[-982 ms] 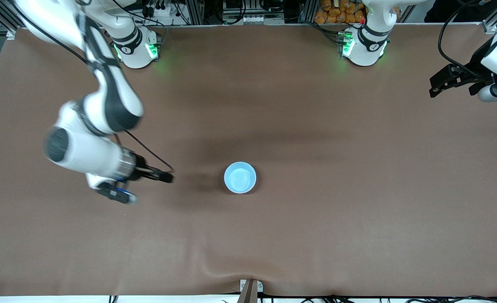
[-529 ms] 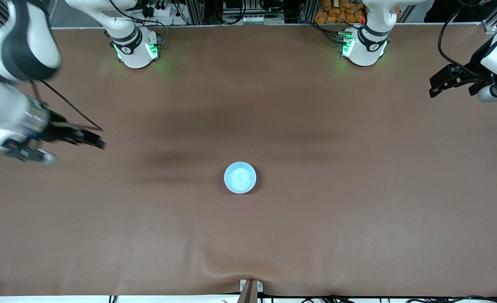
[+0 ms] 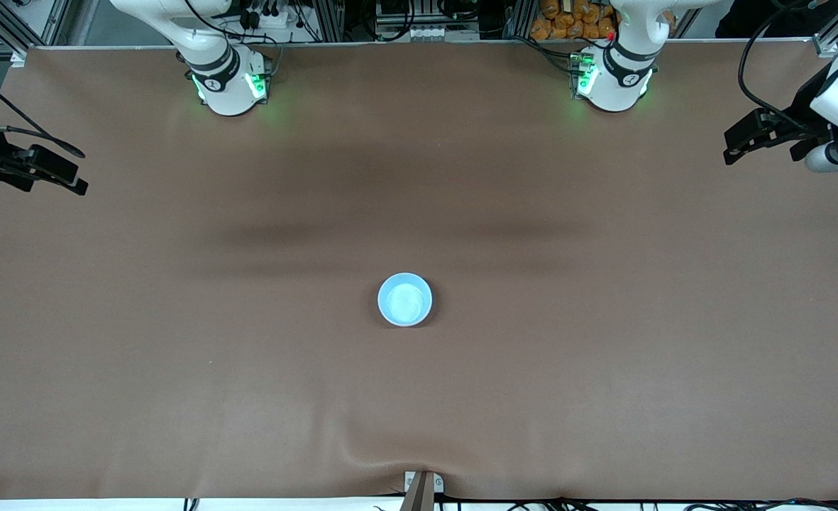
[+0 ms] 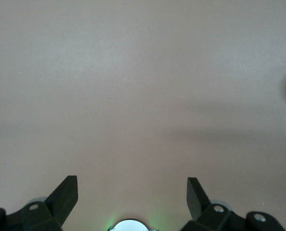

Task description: Stack pink and blue bowls on white bowl

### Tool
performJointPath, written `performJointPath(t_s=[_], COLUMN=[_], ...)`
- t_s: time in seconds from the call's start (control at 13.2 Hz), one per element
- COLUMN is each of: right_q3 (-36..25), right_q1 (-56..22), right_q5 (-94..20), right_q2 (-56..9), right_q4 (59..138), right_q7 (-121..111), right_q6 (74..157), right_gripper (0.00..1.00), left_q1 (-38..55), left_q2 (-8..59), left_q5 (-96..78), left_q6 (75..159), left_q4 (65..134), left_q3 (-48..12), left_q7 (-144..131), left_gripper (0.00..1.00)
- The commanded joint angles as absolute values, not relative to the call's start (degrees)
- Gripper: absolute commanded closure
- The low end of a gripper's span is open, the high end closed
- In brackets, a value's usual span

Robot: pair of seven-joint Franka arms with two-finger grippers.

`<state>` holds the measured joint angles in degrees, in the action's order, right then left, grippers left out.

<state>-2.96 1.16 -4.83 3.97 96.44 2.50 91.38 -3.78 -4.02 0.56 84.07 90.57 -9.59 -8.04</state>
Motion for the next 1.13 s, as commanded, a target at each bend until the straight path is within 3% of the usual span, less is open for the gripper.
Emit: performJointPath(t_s=[0.0, 0.23, 1.06], right_q3=[-4.0, -4.0, -3.9], right_q1=[-0.1, -0.1, -0.2], right_q5=[-2.9, -1.4, -0.1], right_q2=[2.4, -0.4, -0.7], right_q4=[93.4, 90.3, 90.2], right_q7=[-0.5, -0.7, -3.9], right_q6=[90.4, 89.3, 88.4], right_gripper=[0.00, 0.00, 0.00], left_q1=[-4.2, -4.2, -4.4], left_q2=[-3.9, -3.9, -3.8], left_q5=[0.8, 0.8, 0.6], left_q6=[83.1, 83.1, 83.1], left_q4=[89.6, 89.6, 89.5], left_q3=[-9.9, -9.9, -9.9], left_q7=[-7.6, -7.6, -6.7], left_gripper=[0.00, 0.00, 0.00])
